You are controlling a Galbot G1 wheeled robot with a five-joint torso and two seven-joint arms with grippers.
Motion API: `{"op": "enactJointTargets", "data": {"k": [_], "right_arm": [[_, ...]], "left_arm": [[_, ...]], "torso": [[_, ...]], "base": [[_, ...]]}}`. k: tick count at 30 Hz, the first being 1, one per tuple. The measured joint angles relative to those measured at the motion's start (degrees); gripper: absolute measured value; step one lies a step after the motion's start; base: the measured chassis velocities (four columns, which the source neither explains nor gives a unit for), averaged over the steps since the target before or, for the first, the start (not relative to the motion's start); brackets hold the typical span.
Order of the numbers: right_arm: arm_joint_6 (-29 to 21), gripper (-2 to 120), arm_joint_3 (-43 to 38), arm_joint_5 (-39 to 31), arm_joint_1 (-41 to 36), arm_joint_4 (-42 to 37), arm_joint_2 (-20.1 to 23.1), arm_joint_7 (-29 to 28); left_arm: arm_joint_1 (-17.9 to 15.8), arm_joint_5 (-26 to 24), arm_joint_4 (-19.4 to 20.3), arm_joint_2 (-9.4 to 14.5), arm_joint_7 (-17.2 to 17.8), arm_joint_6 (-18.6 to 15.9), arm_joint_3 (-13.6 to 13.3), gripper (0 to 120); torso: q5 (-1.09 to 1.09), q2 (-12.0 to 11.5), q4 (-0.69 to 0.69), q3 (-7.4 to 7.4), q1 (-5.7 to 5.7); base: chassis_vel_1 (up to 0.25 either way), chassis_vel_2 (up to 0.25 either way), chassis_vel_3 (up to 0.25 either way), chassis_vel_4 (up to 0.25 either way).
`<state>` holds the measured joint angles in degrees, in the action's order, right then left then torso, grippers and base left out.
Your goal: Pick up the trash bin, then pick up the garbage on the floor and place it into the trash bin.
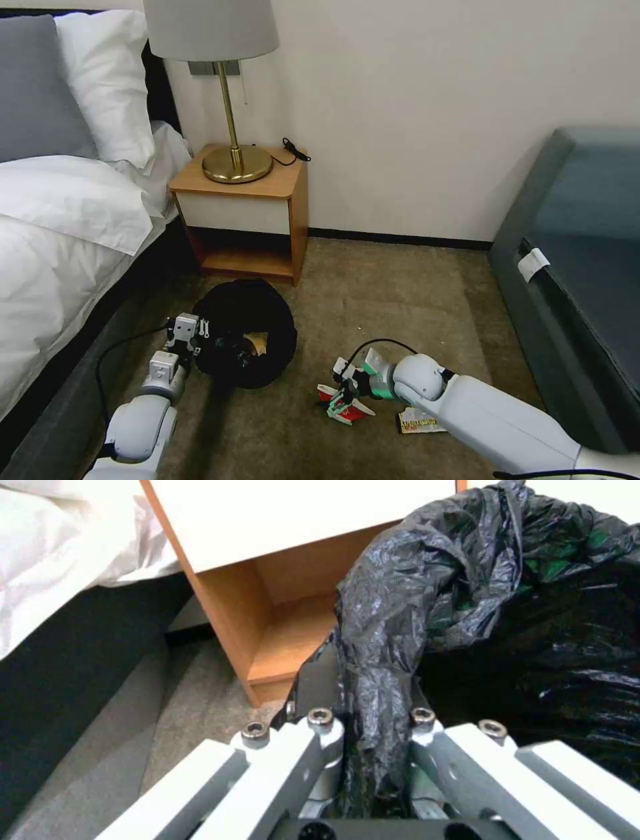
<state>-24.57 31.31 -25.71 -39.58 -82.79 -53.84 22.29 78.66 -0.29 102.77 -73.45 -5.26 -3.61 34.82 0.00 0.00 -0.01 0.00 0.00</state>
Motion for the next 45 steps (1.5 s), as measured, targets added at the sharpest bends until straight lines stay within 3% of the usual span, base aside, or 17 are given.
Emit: {"op": "enactJointTargets", "data": {"k": [13,16,20,23,33,36,40,41,45], "right_arm": [[0.44,100,-0.87,5.51,-1.1,5.14,-1.91,2.18],[0.48,93,-0.87,6.44,-1.41,5.68,-2.25,2.39],[0.51,81,-1.0,7.14,-1.74,6.16,-2.52,2.67],[0.61,64,-1.62,7.66,-2.16,6.45,-2.64,2.86],[0.99,33,-3.24,8.75,-3.81,6.5,-2.64,3.19],[1.37,19,-4.01,9.65,-4.42,6.43,-2.56,3.72],[1.42,12,-4.22,9.92,-4.49,6.35,-2.57,3.82],[1.46,1,-4.74,10.15,-4.67,6.24,-2.64,3.87],[1.56,0,-6.68,10.6,-5.41,6.13,-2.83,3.9]], "left_arm": [[0.69,0.26,0.34,-0.24,-0.03,0.0,-0.11,4],[0.78,0.34,0.15,-0.32,-0.03,0.02,-0.12,4],[0.81,0.37,0.14,-0.33,-0.04,0.03,-0.17,4],[0.83,0.4,0.33,-0.33,-0.04,0.04,-0.22,4],[1.14,0.53,0.36,-0.67,-0.1,0.24,-0.45,4],[1.35,0.58,0.5,-0.76,-0.12,0.25,-0.5,4],[1.46,0.58,0.69,-0.83,-0.13,0.25,-0.49,4],[1.56,0.57,0.79,-0.93,-0.14,0.25,-0.43,4],[1.84,0.55,0.86,-0.86,-0.16,0.26,-0.35,4]], "torso": [[0.0,0.0,0.0,0.0,0.0],[0.0,0.0,0.01,0.0,0.0],[0.0,0.0,0.01,0.0,0.0],[0.0,0.0,0.01,0.0,0.0],[0.0,0.0,0.01,0.0,0.0],[0.0,0.0,0.01,0.0,0.0],[0.0,0.0,0.01,0.0,0.0],[0.0,0.0,0.01,0.0,0.0],[0.0,0.0,0.01,0.0,0.0]], "base": [[0.0,0.0,0.0,0.0],[0.0,0.0,0.0,0.0],[0.0,0.0,0.0,0.0],[0.0,0.0,0.0,0.0],[0.0,0.0,0.0,0.0],[0.0,0.0,0.0,0.0],[0.0,0.0,0.0,0.0],[0.0,0.0,0.0,0.0],[0.0,0.0,0.0,0.0]]}}
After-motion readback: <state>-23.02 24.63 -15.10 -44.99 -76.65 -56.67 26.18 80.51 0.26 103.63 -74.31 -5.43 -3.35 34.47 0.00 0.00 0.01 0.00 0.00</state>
